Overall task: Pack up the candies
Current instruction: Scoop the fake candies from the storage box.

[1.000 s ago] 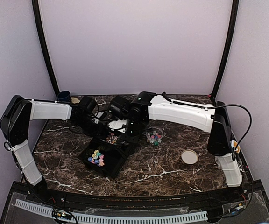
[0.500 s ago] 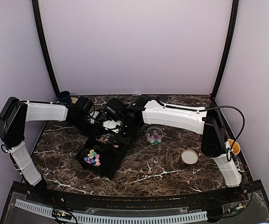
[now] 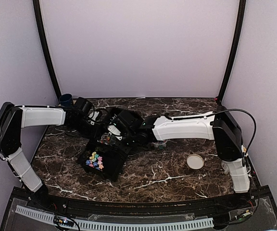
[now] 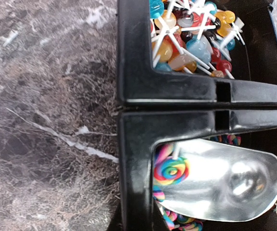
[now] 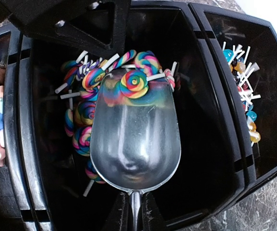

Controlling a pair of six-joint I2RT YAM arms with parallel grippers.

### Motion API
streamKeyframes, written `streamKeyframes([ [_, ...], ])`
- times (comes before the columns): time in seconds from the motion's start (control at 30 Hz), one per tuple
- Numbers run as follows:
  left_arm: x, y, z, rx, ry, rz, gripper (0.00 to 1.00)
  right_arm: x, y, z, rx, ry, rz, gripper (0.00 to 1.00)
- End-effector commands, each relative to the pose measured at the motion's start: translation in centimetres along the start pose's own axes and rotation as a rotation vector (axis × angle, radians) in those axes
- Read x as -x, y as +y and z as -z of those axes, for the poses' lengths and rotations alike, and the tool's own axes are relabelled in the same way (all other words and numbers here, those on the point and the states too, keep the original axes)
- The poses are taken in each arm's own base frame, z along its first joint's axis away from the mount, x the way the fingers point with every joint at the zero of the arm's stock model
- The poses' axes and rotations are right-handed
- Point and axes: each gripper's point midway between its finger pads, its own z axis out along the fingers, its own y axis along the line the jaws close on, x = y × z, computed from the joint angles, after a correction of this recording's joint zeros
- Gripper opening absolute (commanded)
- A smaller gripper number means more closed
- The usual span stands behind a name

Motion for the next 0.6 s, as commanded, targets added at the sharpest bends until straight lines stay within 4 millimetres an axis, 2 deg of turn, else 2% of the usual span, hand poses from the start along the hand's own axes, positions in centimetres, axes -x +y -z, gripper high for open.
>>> streamKeyframes([
  [0.0, 6.7, -8.8, 8.0, -0.342, -0.304, -0.151, 0.00, 0.0, 0.5, -2.0, 0.022, -0.069, -0.042, 0.00],
  [0.17, 6.7, -8.3, 8.0, -0.313, -0.305, -0.150, 0.00, -0.1, -0.3, -2.0, -0.028, -0.104, -0.068, 0.00],
  [0.33, 6.6, -6.7, 7.3, -0.227, -0.284, -0.113, 0.00, 0.1, -1.6, -0.8, -0.088, -0.189, -0.105, 0.00],
  [0.43, 6.6, -6.3, 7.2, -0.217, -0.281, -0.102, 0.00, 0.1, -2.5, 0.0, -0.138, -0.232, -0.126, 0.00],
  [0.57, 6.6, -5.7, 7.0, -0.203, -0.276, -0.079, 0.00, 0.3, -2.3, 0.8, -0.115, -0.297, -0.140, 0.00],
])
